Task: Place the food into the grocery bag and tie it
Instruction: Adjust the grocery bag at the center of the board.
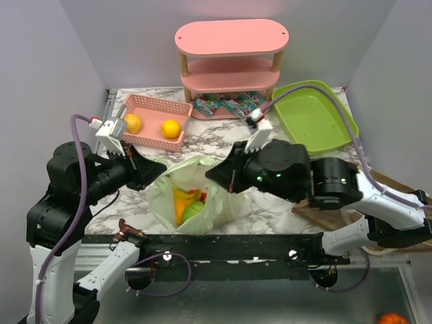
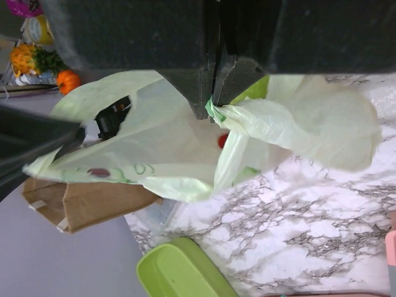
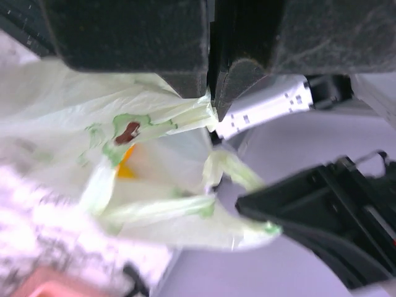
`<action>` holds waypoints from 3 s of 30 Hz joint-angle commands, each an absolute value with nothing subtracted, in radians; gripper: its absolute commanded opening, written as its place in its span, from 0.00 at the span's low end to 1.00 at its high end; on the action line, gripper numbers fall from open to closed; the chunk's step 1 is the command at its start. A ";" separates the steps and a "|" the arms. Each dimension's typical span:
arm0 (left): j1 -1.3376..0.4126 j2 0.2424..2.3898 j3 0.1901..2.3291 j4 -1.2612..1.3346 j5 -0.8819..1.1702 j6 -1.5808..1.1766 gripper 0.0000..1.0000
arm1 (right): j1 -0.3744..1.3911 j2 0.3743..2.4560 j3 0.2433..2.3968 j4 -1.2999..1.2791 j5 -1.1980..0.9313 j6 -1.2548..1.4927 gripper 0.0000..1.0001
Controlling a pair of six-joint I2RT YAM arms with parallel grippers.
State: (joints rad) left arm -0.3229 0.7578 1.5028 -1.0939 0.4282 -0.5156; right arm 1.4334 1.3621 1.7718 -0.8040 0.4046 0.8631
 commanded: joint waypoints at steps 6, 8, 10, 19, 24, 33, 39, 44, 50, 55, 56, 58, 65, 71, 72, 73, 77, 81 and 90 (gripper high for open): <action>-0.327 0.863 1.703 -1.068 0.484 -0.618 0.00 | 1.442 1.322 1.960 -0.875 0.827 0.680 0.01; -0.327 0.871 1.713 -1.062 0.485 -0.632 0.00 | 1.442 1.324 1.953 -0.875 0.858 0.666 0.01; -0.327 0.876 1.709 -1.060 0.482 -0.646 0.00 | 1.442 1.325 1.936 -0.876 0.880 0.660 0.01; -0.327 0.812 1.450 -0.959 0.489 -0.738 0.02 | 1.363 1.302 1.672 -0.758 0.796 0.687 0.04; -0.327 0.771 1.282 -0.869 0.548 -0.793 0.25 | 1.314 1.312 1.575 -0.681 0.711 0.711 0.07; -0.327 0.694 1.246 -0.851 0.598 -0.822 0.75 | 1.310 1.414 1.713 -0.664 0.635 0.633 0.59; -0.327 0.621 1.125 -0.792 0.623 -0.872 0.75 | 1.309 1.426 1.722 -0.666 0.553 0.659 0.75; -0.327 0.528 0.967 -0.660 0.643 -0.978 0.75 | 1.310 1.397 1.644 -0.669 0.507 0.730 0.76; -0.327 0.476 0.950 -0.543 0.637 -1.083 0.74 | 1.309 1.365 1.633 -0.620 0.475 0.732 0.76; -0.327 0.527 1.065 -0.486 0.629 -1.091 0.73 | 1.310 1.338 1.687 -0.519 0.517 0.641 0.76; -0.327 0.539 1.080 -0.467 0.631 -1.097 0.73 | 1.310 1.329 1.686 -0.481 0.529 0.621 0.76; -0.328 0.555 1.087 -0.403 0.640 -1.127 0.73 | 1.309 1.308 1.680 -0.422 0.553 0.583 0.76; -0.327 0.669 1.238 -0.289 0.635 -1.184 0.73 | 1.310 1.270 1.744 -0.277 0.623 0.427 0.76; -0.327 0.721 1.224 -0.306 0.635 -1.185 0.71 | 1.310 1.238 1.702 -0.323 0.695 0.422 0.76; -0.327 0.715 1.192 -0.300 0.636 -1.195 0.71 | 1.310 1.234 1.695 -0.372 0.701 0.454 0.76; -0.327 0.704 1.163 -0.294 0.636 -1.205 0.70 | 1.310 1.229 1.692 -0.425 0.712 0.493 0.76; -0.327 0.670 1.082 -0.276 0.624 -1.224 0.70 | 1.310 1.194 1.694 -0.719 0.800 0.709 0.76; -0.327 0.667 1.064 -0.277 0.618 -1.226 0.69 | 1.310 1.125 1.569 -0.796 0.714 0.802 0.83; -0.327 0.673 1.070 -0.279 0.615 -1.227 0.68 | 1.310 1.157 1.472 -0.735 0.436 0.781 0.84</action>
